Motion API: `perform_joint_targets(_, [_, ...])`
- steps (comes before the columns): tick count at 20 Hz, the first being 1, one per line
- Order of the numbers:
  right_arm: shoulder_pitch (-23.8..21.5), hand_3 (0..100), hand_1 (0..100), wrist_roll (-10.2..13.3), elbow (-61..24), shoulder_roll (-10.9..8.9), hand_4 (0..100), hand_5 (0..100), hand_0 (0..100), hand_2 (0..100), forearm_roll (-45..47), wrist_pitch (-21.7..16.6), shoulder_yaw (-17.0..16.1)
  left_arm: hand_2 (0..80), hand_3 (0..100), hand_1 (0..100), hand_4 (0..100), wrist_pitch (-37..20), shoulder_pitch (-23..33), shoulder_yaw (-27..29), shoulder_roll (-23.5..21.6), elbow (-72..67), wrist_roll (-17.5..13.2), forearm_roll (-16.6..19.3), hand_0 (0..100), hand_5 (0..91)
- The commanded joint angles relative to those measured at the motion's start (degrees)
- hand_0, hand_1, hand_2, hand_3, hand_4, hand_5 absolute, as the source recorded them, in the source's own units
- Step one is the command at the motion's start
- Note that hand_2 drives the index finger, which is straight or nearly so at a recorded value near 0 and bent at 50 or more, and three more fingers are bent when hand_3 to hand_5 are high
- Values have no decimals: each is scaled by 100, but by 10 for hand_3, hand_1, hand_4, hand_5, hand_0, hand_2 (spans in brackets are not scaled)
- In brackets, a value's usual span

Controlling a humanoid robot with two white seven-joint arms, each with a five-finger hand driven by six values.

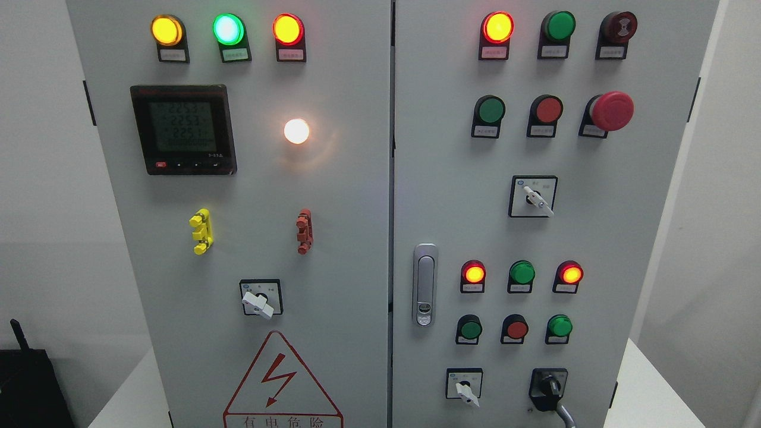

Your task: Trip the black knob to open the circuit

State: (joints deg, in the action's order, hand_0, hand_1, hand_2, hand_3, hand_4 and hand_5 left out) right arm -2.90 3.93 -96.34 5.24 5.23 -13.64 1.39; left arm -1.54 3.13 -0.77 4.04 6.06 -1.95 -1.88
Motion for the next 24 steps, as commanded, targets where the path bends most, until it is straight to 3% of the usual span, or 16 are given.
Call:
perform_joint_targets(1, [88, 1000, 111, 3, -166, -23, 1000, 1000, 61, 0, -13, -77, 36, 0, 0, 389, 0, -13, -23, 7, 0, 1, 1, -14, 120, 0])
perform_joint_targets(24, [35, 1000, 113, 3, -245, -14, 1000, 1000, 62, 0, -40, -77, 256, 0, 0, 389, 0, -13, -14, 7, 0, 1, 1, -14, 120, 0])
